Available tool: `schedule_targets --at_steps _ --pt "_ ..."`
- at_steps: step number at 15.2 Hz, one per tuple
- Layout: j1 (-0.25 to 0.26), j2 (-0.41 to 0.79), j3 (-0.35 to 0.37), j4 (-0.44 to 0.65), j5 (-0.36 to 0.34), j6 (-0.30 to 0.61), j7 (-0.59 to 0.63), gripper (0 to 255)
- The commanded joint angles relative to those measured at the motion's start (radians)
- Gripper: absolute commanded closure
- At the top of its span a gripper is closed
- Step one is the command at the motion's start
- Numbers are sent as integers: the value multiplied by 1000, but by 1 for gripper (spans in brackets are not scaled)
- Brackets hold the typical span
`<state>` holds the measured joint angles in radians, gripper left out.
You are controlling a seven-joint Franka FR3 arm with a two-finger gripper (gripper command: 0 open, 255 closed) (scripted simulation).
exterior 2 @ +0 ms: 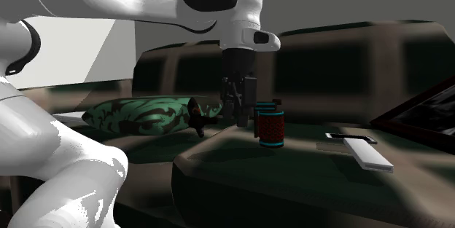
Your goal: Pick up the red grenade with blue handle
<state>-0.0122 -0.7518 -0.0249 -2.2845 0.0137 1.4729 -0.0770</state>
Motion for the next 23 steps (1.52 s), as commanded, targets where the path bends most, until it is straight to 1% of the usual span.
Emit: schedule_targets --at_steps 1,5,9,13,17,23 --pt "0 0 0 0 0 0 0 0" --pt "0 64 98 72 40 34 149 0" --pt "-7 148 193 167 57 63 299 0" --pt "-23 252 288 286 47 81 451 0" --pt "-40 371 378 426 8 83 601 0" --pt "-35 347 378 323 16 163 602 0"
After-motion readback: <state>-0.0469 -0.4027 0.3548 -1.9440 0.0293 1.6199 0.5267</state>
